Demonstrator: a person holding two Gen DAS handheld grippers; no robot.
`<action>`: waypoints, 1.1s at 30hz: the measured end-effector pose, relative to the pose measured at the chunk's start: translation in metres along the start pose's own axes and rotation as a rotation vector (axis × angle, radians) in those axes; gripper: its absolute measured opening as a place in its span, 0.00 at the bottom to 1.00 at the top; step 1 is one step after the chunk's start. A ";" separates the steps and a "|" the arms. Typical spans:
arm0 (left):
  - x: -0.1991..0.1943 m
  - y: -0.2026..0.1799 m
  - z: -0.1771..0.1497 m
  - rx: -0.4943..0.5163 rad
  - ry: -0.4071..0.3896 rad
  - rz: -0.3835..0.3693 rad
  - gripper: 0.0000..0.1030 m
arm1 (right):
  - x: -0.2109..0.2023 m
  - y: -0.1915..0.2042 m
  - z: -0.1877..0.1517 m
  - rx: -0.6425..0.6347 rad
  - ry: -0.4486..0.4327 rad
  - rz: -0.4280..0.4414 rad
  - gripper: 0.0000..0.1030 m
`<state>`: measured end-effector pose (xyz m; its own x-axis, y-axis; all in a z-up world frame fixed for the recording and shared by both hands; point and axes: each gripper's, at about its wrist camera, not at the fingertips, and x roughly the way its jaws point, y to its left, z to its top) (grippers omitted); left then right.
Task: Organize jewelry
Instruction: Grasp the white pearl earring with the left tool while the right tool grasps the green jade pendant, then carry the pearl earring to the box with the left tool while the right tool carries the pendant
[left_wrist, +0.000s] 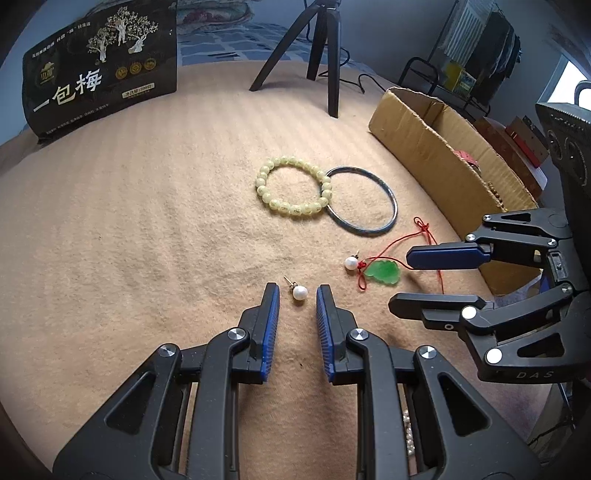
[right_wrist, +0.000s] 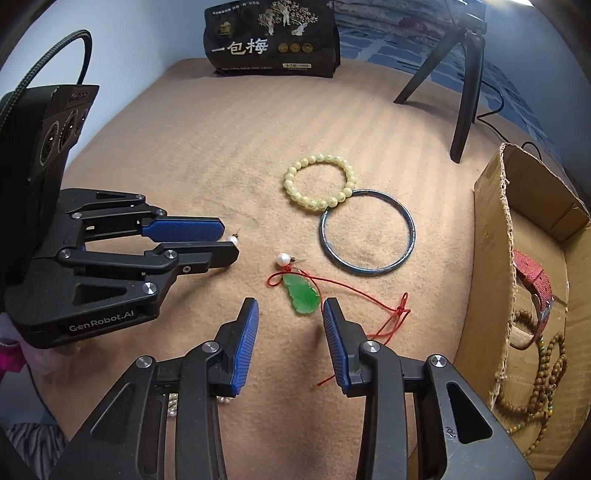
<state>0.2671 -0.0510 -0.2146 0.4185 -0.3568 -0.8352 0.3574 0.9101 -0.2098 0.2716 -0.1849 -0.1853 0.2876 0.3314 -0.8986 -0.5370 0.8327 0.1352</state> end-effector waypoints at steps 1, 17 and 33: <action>0.001 0.001 0.000 -0.001 0.000 0.000 0.19 | 0.001 0.000 0.000 -0.001 0.001 0.000 0.33; 0.005 0.007 0.001 -0.014 -0.011 0.007 0.07 | 0.023 0.005 0.015 -0.053 0.023 -0.043 0.33; -0.007 0.009 -0.003 -0.040 -0.027 0.009 0.06 | 0.006 0.003 0.005 -0.017 -0.005 -0.020 0.15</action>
<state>0.2653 -0.0396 -0.2122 0.4445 -0.3536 -0.8230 0.3201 0.9208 -0.2228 0.2761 -0.1784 -0.1878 0.3023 0.3168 -0.8990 -0.5440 0.8318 0.1102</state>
